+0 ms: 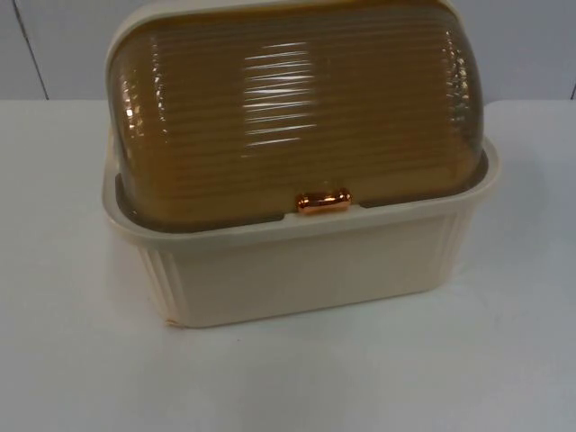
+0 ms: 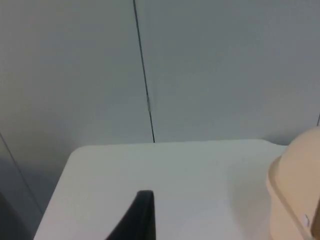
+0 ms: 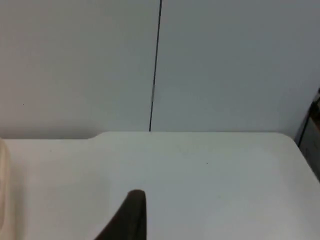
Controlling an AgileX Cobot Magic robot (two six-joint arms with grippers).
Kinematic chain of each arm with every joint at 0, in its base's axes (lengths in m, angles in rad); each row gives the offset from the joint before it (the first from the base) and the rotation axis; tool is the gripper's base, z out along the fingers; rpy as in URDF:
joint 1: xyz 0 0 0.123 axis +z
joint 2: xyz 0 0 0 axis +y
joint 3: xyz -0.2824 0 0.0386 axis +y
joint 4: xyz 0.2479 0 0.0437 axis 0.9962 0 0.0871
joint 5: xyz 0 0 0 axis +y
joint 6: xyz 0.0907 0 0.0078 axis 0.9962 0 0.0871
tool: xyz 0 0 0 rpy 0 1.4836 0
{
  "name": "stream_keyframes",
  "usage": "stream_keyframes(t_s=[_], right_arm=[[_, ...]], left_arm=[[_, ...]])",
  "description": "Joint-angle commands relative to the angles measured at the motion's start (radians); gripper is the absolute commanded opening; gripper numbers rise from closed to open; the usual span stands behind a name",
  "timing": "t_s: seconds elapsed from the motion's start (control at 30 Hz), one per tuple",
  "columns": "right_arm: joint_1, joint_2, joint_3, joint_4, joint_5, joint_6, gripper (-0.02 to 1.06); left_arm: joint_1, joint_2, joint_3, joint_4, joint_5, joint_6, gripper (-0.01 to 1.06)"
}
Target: Open the box lid with the left hand, place the block into the box with the right hand, then close the box lid with the left hand.
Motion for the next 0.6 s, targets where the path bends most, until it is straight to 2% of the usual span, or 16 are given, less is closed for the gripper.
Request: stream_keyframes(t_s=[0.0, 0.17, 0.33, 0.43, 0.57], right_arm=[[-0.001, 0.027, -0.016, 0.018, -0.024, 0.006, 1.04], [-0.001, 0.076, -0.051, 0.076, -0.028, 0.009, 1.04], [-0.001, 0.081, -0.054, 0.066, -0.043, 0.009, 1.04], [-0.001, 0.081, -0.054, 0.067, -0.034, 0.009, 1.04], [-0.001, 0.081, -0.054, 0.067, -0.041, 0.009, 1.04]], left_arm=[[-0.006, 0.040, -0.007, 0.009, -0.042, -0.012, 1.02], [-0.006, 0.128, -0.007, 0.009, -0.096, -0.012, 1.02], [-0.006, 0.207, -0.007, 0.004, -0.094, -0.001, 1.02], [-0.010, 0.269, -0.007, 0.004, -0.094, 0.068, 1.02], [-0.061, 0.341, -0.036, 0.006, -0.082, 0.083, 1.02]])
